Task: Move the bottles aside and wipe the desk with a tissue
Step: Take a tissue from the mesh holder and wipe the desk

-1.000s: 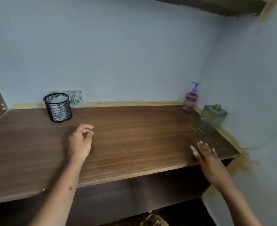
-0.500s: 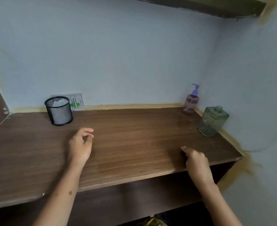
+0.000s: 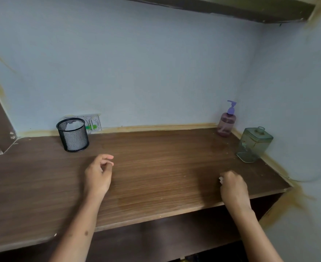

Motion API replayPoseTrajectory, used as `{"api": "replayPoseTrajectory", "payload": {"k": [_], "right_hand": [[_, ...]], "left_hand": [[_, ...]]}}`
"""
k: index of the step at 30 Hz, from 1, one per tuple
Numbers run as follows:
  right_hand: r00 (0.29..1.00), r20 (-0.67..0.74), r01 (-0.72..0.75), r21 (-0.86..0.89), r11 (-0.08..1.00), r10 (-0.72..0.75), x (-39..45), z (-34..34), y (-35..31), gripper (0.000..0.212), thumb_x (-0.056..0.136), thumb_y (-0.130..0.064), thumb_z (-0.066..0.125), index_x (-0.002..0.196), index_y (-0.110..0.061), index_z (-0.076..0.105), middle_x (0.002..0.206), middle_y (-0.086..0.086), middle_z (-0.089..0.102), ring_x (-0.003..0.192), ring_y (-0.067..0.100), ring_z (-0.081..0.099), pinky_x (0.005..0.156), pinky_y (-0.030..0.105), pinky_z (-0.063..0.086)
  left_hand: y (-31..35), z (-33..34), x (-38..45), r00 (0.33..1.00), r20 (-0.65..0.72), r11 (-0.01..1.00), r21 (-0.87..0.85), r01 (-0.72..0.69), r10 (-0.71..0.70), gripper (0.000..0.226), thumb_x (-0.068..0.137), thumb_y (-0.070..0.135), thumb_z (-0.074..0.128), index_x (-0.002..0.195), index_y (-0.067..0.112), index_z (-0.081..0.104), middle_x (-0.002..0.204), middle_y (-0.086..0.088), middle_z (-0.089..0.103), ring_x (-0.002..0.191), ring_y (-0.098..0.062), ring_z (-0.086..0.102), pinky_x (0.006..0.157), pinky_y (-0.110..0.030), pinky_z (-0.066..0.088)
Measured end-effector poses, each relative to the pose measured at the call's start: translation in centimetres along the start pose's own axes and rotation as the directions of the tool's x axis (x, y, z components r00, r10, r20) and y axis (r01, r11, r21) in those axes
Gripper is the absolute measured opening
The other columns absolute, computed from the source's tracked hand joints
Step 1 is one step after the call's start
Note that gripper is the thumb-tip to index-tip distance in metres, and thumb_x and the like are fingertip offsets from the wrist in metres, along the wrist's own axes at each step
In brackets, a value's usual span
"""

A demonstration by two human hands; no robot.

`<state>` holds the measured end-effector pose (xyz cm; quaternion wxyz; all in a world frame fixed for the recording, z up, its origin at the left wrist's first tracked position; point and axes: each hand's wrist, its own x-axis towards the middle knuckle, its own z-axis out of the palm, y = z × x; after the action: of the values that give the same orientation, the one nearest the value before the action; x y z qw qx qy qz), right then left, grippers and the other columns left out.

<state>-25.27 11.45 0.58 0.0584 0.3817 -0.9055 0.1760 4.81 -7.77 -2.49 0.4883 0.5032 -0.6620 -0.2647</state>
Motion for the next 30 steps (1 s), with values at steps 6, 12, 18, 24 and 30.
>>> {"api": "replayPoseTrajectory", "payload": {"k": [6,12,18,24,30], "right_hand": [[0.994,0.021,0.104,0.045,0.994,-0.105,0.3,1.3,-4.2,0.026,0.086,0.009,0.045,0.093,-0.002,0.067,0.098,0.013,0.065,0.094,0.03,0.062,0.076,0.033,0.05],[0.909,0.111,0.38,0.169,0.909,-0.401,-1.4,2.6,-11.8,0.026,0.089,0.005,0.041,0.101,0.001,0.064,0.109,0.02,0.064,0.107,0.036,0.058,0.09,0.037,0.046],[0.647,0.185,0.686,0.28,0.671,-0.739,-4.7,4.9,-19.8,0.023,0.085,0.006,0.046,0.095,0.002,0.066,0.105,0.021,0.064,0.101,0.038,0.058,0.085,0.04,0.049],[0.602,0.107,0.768,0.196,0.61,-0.792,-3.3,6.5,-19.7,0.027,0.08,0.006,0.047,0.093,-0.003,0.069,0.106,0.014,0.065,0.105,0.034,0.057,0.094,0.04,0.048],[0.874,0.098,0.46,0.148,0.875,-0.476,4.5,6.3,-12.4,0.022,0.087,-0.006,0.05,0.097,-0.007,0.07,0.102,0.015,0.068,0.099,0.034,0.062,0.083,0.035,0.051]], "left_hand": [[-0.3,0.0,0.1,1.0,-0.005,1.0,0.011,0.004,-0.004,0.03,0.082,-0.005,0.056,0.091,0.023,0.063,0.079,0.002,0.069,0.061,-0.022,0.057,0.064,-0.031,0.04],[-0.5,0.1,0.2,1.0,-0.01,1.0,0.0,-0.001,0.001,0.032,0.081,-0.006,0.056,0.09,0.023,0.063,0.078,0.003,0.069,0.064,-0.024,0.059,0.065,-0.032,0.042],[-0.2,-0.1,0.1,1.0,-0.022,1.0,-0.007,0.002,-0.002,0.032,0.08,-0.007,0.055,0.089,0.023,0.062,0.076,0.002,0.068,0.06,-0.019,0.055,0.064,-0.029,0.036],[-0.3,-0.1,0.0,1.0,-0.018,1.0,-0.025,0.009,-0.009,0.034,0.08,-0.007,0.055,0.089,0.025,0.061,0.077,0.003,0.069,0.058,-0.018,0.053,0.064,-0.03,0.037],[0.2,-0.3,-0.2,1.0,-0.011,1.0,-0.019,0.016,-0.016,0.03,0.082,-0.006,0.055,0.091,0.022,0.063,0.078,0.005,0.068,0.057,-0.01,0.051,0.061,-0.027,0.036]]}}
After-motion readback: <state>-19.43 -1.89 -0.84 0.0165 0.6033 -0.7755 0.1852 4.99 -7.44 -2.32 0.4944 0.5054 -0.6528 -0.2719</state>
